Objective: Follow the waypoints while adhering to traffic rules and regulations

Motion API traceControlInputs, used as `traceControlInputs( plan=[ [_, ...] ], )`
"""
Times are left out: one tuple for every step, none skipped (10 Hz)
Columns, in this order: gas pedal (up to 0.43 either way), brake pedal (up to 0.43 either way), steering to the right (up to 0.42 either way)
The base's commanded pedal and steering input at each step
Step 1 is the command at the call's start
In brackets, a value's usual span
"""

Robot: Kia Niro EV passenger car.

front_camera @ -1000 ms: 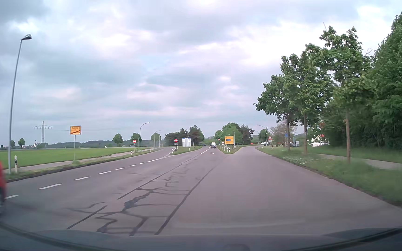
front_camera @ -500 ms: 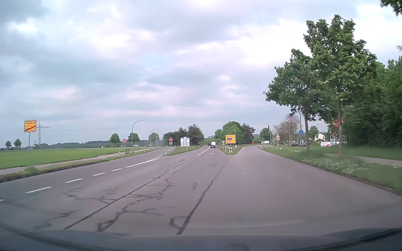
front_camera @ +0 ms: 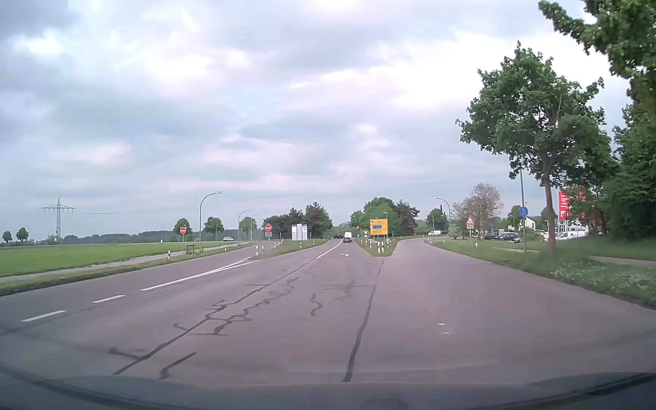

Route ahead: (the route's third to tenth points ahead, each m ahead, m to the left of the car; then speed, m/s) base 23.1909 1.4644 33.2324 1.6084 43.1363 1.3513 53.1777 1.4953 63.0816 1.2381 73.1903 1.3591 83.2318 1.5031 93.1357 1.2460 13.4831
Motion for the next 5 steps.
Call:
traceControlInputs(
  plan=[
    [0.15,0.0,-0.001],
    [0.157,0.0,-0.001],
    [0.157,0.0,-0.001],
    [0.157,0.0,-0.001],
    [0.157,0.0,-0.001]
  ],
)
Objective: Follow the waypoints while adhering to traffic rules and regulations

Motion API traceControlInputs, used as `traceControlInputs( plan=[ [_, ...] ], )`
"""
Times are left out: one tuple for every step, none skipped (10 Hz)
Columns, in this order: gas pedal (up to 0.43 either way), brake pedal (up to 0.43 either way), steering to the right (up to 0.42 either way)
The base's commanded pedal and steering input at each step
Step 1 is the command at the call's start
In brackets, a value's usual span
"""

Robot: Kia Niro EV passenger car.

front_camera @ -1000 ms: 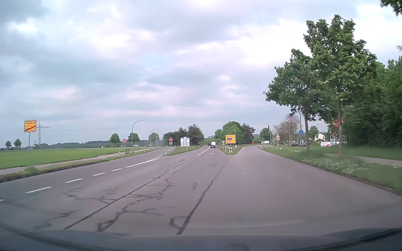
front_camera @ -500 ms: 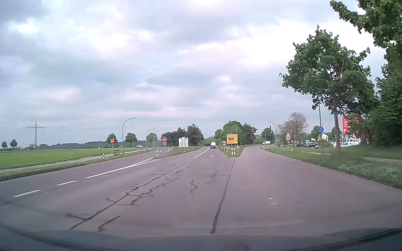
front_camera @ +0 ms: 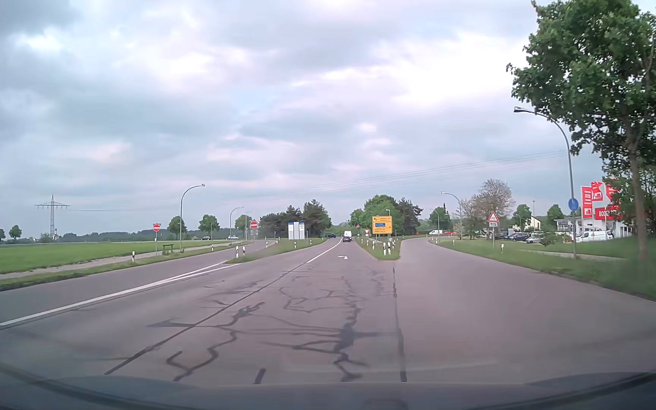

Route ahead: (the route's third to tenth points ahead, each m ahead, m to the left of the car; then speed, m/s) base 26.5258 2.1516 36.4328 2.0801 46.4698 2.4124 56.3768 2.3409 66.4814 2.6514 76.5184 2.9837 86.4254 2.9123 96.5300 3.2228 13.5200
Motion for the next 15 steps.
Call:
traceControlInputs(
  plan=[
    [0.157,0.0,-0.001],
    [0.157,0.0,-0.001],
    [0.157,0.0,-0.001],
    [0.157,0.0,-0.001],
    [0.157,0.0,-0.001],
    [0.157,0.0,-0.001],
    [0.157,0.0,-0.001],
    [0.15,0.0,-0.001],
    [0.15,0.0,-0.002],
    [0.15,0.0,-0.002],
    [0.15,0.0,-0.001],
    [0.15,0.0,-0.002],
    [0.138,0.0,-0.002],
    [0.138,0.0,-0.002],
    [0.13,0.0,-0.002]
  ],
)
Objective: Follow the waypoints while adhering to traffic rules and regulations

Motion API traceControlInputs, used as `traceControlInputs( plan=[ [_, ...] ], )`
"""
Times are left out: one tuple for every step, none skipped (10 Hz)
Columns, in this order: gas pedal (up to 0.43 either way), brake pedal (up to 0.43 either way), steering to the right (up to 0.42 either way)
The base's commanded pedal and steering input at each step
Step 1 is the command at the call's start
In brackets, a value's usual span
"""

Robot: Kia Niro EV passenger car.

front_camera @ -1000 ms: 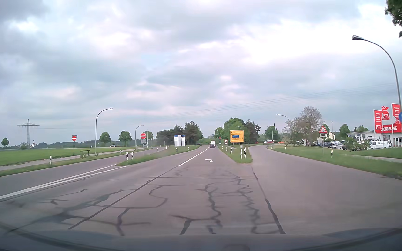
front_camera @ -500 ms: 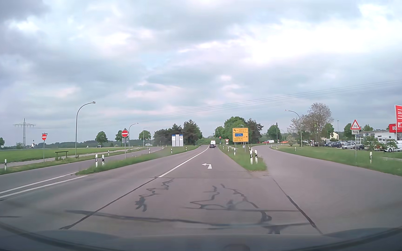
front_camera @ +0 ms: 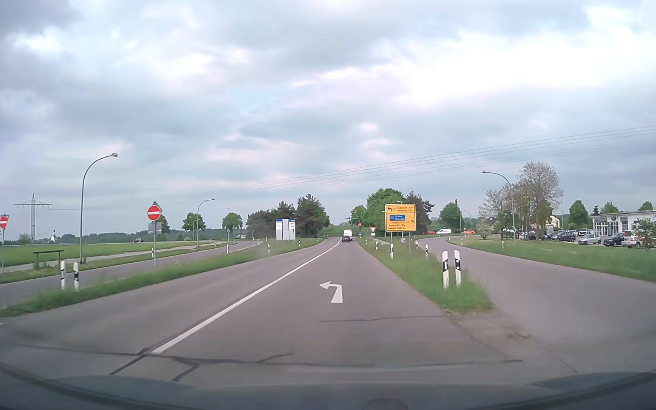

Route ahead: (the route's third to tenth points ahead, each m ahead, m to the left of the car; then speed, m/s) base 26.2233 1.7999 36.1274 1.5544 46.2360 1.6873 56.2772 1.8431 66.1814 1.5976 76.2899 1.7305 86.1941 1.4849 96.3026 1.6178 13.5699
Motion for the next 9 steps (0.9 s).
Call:
traceControlInputs(
  plan=[
    [0.13,0.0,-0.002],
    [0.13,0.0,-0.002],
    [0.13,0.0,-0.002],
    [0.13,0.0,-0.003],
    [0.13,0.0,-0.003],
    [0.13,0.0,-0.003],
    [0.13,0.0,-0.003],
    [0.13,0.0,-0.003],
    [0.138,0.0,-0.003]
  ],
)
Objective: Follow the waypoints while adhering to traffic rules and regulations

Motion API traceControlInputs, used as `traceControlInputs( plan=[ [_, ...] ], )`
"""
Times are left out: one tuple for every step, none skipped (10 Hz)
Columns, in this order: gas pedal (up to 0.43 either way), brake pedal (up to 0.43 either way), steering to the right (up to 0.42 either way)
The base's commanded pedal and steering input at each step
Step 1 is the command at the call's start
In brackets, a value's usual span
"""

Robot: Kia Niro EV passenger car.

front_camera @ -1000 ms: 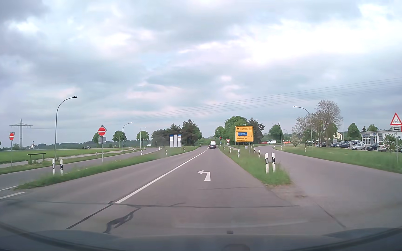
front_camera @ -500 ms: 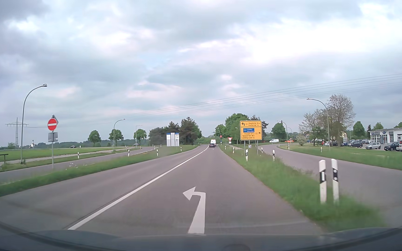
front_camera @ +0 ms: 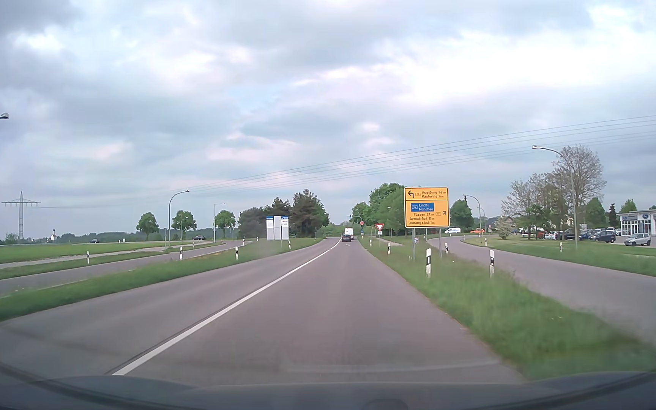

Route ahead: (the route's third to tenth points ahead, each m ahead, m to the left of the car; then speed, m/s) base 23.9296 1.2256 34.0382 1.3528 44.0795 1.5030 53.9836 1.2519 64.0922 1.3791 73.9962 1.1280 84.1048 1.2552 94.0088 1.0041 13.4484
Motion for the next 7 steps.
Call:
traceControlInputs(
  plan=[
    [0.157,0.0,-0.003],
    [0.157,0.0,-0.004],
    [0.157,0.0,-0.004],
    [0.157,0.0,-0.004],
    [0.157,0.0,-0.004],
    [0.157,0.0,-0.004],
    [0.157,0.0,-0.004]
  ],
)
